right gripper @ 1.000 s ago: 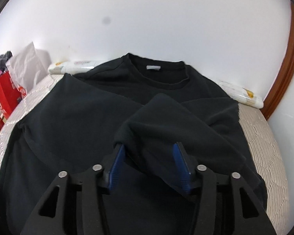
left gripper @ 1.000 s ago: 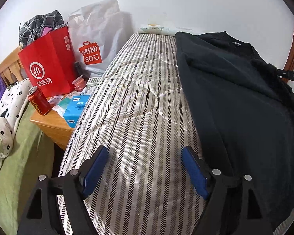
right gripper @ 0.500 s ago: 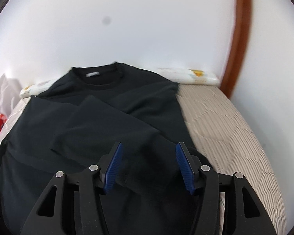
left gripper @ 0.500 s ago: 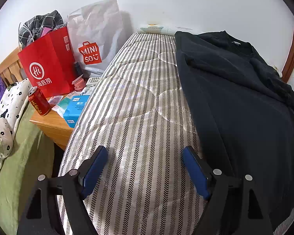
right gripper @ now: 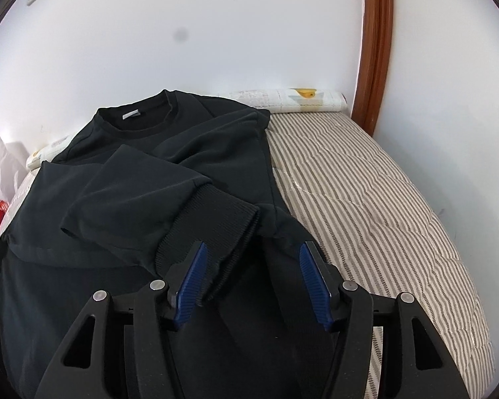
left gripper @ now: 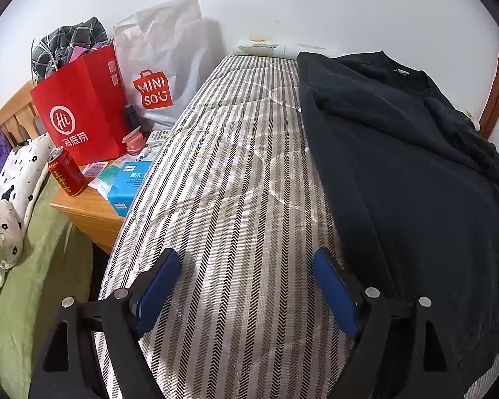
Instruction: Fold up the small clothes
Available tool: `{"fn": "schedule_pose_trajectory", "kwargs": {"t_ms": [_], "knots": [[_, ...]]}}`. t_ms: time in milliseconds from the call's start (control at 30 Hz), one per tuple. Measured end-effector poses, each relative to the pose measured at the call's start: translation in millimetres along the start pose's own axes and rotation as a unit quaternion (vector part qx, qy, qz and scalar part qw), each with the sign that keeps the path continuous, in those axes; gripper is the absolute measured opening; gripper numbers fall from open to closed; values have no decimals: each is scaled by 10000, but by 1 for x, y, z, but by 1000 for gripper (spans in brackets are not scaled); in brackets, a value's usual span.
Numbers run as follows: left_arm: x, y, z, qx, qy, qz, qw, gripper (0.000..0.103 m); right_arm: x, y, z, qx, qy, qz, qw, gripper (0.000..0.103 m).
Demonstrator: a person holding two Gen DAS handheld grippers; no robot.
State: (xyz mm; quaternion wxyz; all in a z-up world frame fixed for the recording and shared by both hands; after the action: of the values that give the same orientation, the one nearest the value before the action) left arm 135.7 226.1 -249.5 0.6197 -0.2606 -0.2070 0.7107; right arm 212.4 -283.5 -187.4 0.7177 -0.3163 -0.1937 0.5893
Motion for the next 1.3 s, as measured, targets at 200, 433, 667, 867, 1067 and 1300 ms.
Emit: {"fn": "schedule_pose_trajectory", "kwargs": {"t_ms": [200, 433, 667, 867, 1067, 1300], "knots": [[0, 1, 0, 8, -13, 6, 10000, 84, 3, -1, -5, -18, -125, 203, 9997, 58], [0, 0, -1, 14, -11, 5, 10000, 85, 14, -9, -29, -4, -214, 287, 9994, 58], [1, 1, -1, 22, -23, 20, 10000, 86, 31, -20, -46, 131, -189, 433, 9988, 10], [3, 1, -1, 30, -25, 26, 10000, 87, 32, -20, -17, -85, -572, 285, 9979, 7], [-5, -15, -5, 182, 83, 66, 9998, 86, 73, -58, 22, -91, -1394, 20, 9902, 7], [-27, -66, 12, -292, 249, 8, 9993, 86, 195, -88, 53, -135, -2274, 414, 9728, 7]]}}
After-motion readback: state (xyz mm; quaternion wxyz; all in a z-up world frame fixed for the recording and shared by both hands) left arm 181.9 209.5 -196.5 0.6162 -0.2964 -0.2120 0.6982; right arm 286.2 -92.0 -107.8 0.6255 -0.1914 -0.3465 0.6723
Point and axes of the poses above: each gripper's, at about its wrist camera, not at the fingertips, and z roughly against the way its jaws point, x to its left, y to its underside, the point moved 6 cm from there along -z, roughly the way its jaws point, and after that the axes turned 9 degrees about y, right-handed, at the moved point
